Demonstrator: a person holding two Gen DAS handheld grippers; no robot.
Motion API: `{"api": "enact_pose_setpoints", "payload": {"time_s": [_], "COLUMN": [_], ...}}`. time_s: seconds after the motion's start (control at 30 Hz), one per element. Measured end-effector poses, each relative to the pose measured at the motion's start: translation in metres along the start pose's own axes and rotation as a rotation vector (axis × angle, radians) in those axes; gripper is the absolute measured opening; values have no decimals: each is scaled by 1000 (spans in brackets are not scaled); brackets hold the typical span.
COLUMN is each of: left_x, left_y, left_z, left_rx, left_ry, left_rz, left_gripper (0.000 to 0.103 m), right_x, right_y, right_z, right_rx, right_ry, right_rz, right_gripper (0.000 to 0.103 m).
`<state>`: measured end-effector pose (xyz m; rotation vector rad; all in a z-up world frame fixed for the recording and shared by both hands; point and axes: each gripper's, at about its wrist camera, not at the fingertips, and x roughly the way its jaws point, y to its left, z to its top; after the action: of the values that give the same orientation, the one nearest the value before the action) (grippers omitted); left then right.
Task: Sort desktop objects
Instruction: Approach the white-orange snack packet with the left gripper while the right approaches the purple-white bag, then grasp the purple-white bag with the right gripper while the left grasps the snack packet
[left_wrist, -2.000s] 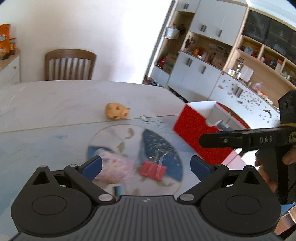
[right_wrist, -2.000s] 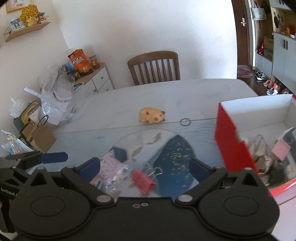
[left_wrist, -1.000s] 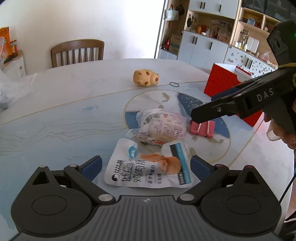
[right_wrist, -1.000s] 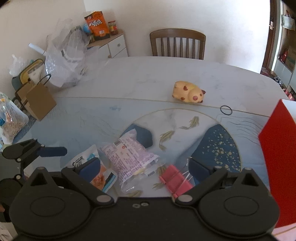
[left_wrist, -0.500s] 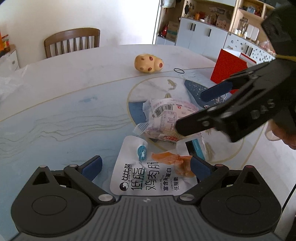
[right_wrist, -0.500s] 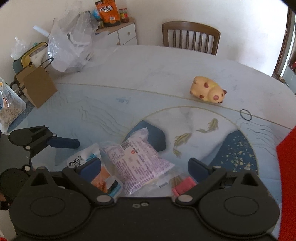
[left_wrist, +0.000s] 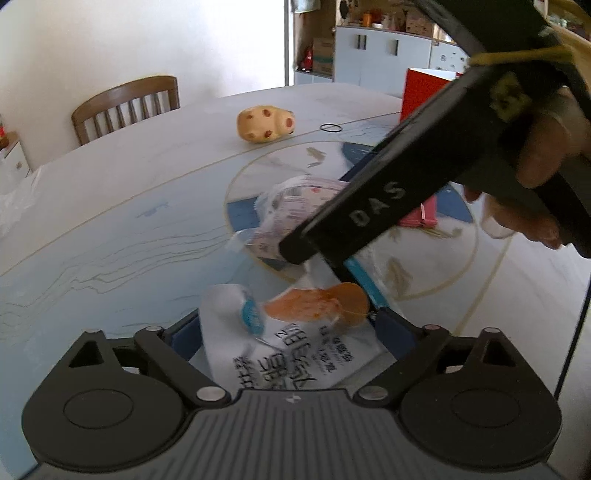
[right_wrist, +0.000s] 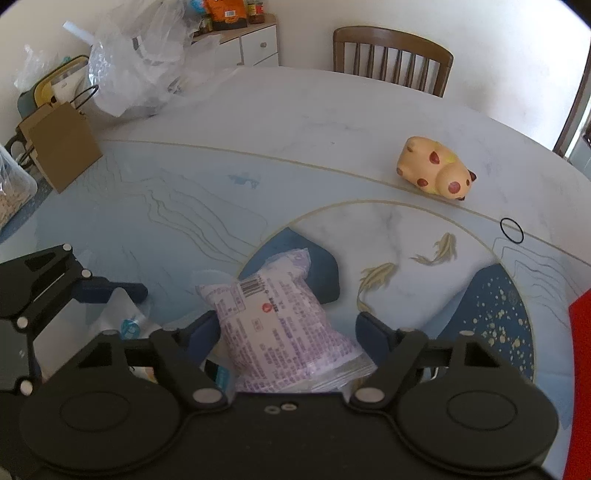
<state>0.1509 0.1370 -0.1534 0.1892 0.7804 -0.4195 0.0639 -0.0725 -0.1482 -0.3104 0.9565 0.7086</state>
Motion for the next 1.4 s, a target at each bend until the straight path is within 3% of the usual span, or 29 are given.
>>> {"api": "enact_pose_setpoints", "payload": {"time_s": [0.1, 0.23, 0.37, 0.67, 1.07, 1.4], "left_x": [-2, -6, -7, -17, -37, -58], "left_y": [-2, 0, -1, -1, -3, -29], "left_z": [-1, 0, 0, -4, -11, -8], "left_rx": [-4, -35, -57, -96, -202, -168], "left_ry": [-4, -14, -11, -15, -46, -85], "left_rz": [3, 8, 11, 3, -13, -11], "left_gripper": [87, 70, 69, 65, 36, 17], "right_x": [1, 2, -2, -26, -69, -104], "right_y": [-3, -5, -3, -9, -20, -35], "right_z": [0, -1, -3, -7, -23, -60], "right_rx": [13, 32, 30, 74, 138, 208], "right_ry": [5, 7, 1, -45, -95, -91], "right_rz": [12, 12, 1, -16, -1, 10], "right_gripper": [71, 61, 57, 53, 52, 52]}}
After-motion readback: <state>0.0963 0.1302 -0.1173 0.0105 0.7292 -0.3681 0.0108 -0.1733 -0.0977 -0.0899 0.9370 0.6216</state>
